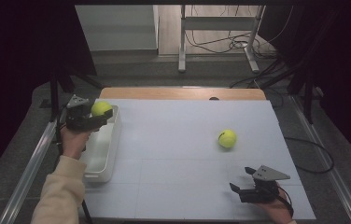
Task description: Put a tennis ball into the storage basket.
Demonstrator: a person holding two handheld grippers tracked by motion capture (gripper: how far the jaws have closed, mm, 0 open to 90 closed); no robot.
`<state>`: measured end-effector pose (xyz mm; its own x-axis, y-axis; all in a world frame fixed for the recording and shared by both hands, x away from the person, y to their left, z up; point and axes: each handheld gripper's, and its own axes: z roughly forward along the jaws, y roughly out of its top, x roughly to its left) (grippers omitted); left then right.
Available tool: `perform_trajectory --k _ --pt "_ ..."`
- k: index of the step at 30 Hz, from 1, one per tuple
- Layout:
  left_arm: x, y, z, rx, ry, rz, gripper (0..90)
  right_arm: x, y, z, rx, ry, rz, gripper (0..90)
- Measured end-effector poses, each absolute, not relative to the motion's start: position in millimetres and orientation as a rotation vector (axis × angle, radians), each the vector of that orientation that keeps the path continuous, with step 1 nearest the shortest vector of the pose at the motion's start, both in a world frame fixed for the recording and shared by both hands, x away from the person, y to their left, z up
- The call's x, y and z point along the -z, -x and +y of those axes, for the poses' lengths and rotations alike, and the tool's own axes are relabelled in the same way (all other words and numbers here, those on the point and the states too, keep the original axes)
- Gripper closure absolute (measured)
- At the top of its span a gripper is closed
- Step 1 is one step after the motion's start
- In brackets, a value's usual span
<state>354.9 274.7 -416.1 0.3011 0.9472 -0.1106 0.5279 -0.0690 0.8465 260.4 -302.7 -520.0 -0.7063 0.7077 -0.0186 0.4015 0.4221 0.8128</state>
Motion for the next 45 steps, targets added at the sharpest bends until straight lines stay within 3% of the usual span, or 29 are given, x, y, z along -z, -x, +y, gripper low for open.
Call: perform_trajectory --k 29,45 --pt "441.1 -397.5 277.8 -0.552 -1.867 1.496 25.1 520.4 -261.1 -302.9 -1.182 -0.953 2.324 13.1" --pt "448.1 -403.2 276.2 -0.513 -1.925 1.532 25.1 520.5 -261.2 -302.9 -1.177 -0.95 2.327 13.1"
